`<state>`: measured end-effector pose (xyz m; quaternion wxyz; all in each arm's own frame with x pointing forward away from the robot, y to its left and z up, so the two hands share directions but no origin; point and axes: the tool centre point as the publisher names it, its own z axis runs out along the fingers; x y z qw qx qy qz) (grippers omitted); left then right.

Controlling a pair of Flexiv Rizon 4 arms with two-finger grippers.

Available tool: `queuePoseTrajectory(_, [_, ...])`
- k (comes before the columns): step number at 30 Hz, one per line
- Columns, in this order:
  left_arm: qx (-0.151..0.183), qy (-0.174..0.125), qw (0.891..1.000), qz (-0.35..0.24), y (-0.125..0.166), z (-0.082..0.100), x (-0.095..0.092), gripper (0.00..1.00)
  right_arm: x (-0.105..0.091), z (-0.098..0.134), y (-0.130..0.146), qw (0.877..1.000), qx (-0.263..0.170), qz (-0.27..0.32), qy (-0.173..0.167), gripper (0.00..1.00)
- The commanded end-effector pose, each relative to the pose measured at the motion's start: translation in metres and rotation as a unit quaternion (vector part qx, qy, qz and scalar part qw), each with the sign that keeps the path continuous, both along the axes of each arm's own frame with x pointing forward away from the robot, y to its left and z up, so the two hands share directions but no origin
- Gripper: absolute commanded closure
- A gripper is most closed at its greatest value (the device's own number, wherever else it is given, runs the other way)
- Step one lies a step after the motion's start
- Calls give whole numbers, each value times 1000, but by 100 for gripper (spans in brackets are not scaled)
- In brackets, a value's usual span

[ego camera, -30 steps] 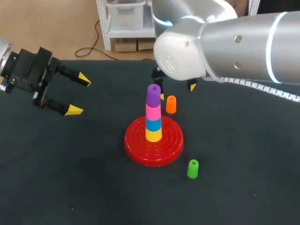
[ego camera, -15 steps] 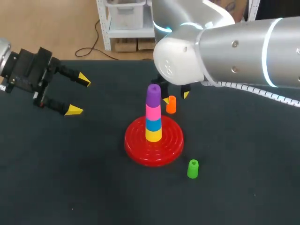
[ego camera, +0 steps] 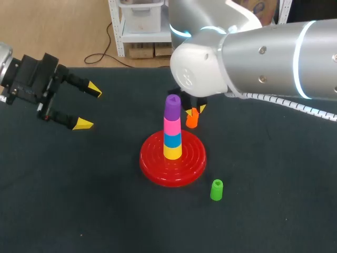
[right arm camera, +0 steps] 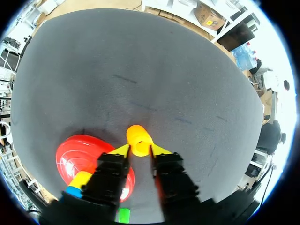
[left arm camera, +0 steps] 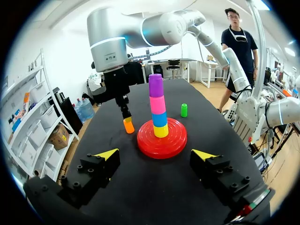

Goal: Pick up and stack the cylinders on the red base in this order: pink,purple,orange,green

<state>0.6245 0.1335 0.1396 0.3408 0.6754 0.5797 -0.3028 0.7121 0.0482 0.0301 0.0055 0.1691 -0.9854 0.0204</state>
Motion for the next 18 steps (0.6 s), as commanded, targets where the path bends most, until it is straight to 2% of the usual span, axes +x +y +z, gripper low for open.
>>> queuePoseTrajectory(1, [-1, -1, 1000, -1, 1, -1, 0, 0, -6, 1, 0, 1000, -2, 0, -7, 100])
queuePoseTrajectory(11, [-1, -1, 1000, -1, 1, -1, 0, 0, -10, 6, -1, 1000, -2, 11, -17, 100])
queuePoseTrajectory(12, [-1, -1, 1000, -1, 1, -1, 0, 0, -10, 7, 0, 1000, -2, 12, -17, 97])
queuePoseTrajectory(14, [-1, -1, 1000, -1, 1, -1, 0, 0, -11, 9, 0, 1000, -1, 15, -22, 63])
queuePoseTrajectory(15, [-1, -1, 1000, -1, 1, -1, 0, 0, -11, 10, 0, 1000, -1, 16, -23, 24])
queuePoseTrajectory(16, [-1, -1, 1000, -1, 1, -1, 0, 0, -12, 11, 0, 1000, 0, 17, -25, 0])
queuePoseTrajectory(18, [-1, -1, 1000, -1, 1, -1, 0, 0, -11, 11, 0, 1000, 2, 16, -25, 0])
